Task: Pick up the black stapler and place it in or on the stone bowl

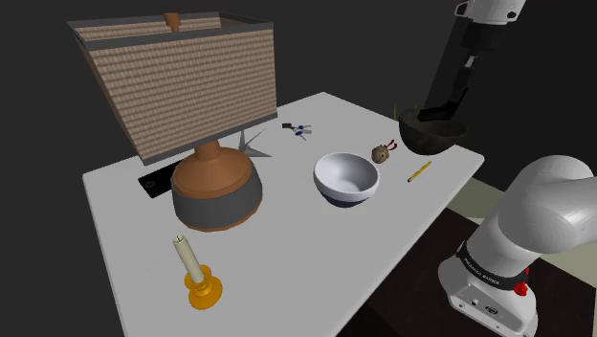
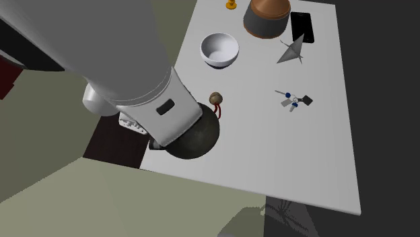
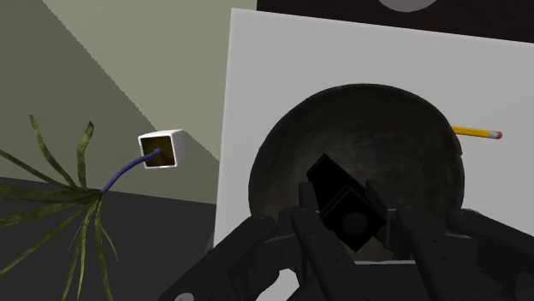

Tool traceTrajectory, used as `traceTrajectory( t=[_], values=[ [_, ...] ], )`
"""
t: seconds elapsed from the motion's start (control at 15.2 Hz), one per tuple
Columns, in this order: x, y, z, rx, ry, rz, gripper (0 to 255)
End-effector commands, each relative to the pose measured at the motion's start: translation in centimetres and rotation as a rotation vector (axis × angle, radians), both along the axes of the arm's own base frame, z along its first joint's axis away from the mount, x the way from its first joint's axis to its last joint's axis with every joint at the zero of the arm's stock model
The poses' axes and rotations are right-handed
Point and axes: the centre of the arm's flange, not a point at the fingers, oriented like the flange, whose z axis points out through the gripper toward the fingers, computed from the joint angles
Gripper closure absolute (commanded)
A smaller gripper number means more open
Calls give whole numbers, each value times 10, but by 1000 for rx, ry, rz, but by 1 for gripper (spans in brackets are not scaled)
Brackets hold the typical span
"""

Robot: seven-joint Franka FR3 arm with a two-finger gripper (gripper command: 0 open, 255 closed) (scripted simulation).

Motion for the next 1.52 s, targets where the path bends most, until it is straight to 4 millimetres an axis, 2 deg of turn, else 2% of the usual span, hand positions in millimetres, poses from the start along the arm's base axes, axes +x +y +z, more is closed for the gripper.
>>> traceTrajectory(
  t=[0.0,0.46,0.53,0.86,1.12,1.45],
  values=[
    [0,-1,-5,0,-1,0,255],
    [0,-1,-5,0,-1,0,255],
    [0,-1,-5,0,-1,0,0],
    [0,-1,-5,0,-1,0,0],
    [0,-1,45,0,-1,0,0],
    [0,-1,45,0,-1,0,0]
  ],
)
